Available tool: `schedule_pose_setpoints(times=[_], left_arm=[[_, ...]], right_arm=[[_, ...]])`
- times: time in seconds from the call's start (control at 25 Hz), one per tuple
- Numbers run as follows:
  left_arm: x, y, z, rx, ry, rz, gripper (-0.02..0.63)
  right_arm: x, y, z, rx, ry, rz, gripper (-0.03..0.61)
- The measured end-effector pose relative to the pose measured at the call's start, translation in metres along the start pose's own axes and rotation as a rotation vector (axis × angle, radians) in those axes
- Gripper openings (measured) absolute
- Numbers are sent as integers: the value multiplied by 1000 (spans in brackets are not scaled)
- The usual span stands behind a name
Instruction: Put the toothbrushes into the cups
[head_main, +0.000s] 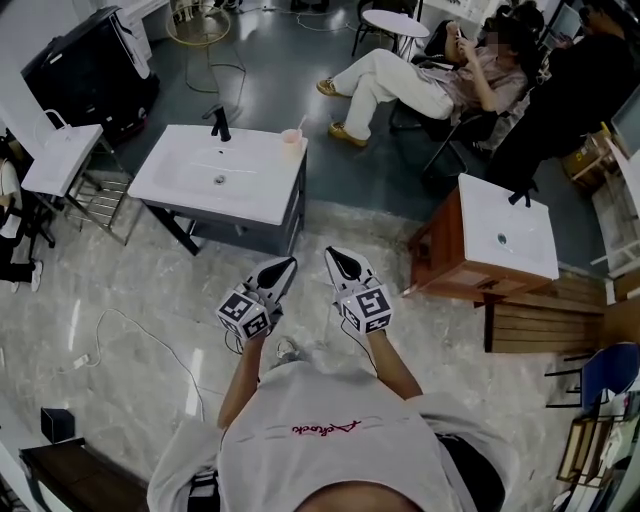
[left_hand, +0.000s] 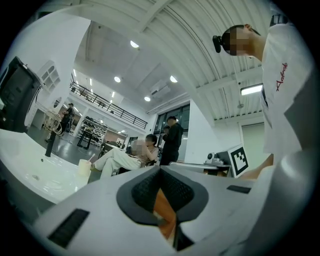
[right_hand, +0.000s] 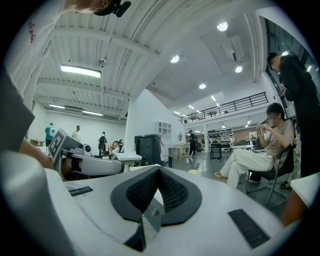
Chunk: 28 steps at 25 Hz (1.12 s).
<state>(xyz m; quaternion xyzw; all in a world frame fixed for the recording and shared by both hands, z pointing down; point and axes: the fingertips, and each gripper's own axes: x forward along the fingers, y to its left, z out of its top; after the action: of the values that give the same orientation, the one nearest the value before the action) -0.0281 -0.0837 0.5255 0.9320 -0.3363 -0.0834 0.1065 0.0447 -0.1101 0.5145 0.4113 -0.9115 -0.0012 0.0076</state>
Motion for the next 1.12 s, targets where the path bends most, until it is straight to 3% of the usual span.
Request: schedule_pose_setpoints(times=[0.6, 1.12], left_arm=[[-5, -114, -30, 16, -13, 11, 14], [-41, -205, -60, 18, 26, 6, 14]], right_arm=[[-112, 13, -2, -2, -20, 25, 34], [-202, 51, -20, 36, -12, 34, 34]])
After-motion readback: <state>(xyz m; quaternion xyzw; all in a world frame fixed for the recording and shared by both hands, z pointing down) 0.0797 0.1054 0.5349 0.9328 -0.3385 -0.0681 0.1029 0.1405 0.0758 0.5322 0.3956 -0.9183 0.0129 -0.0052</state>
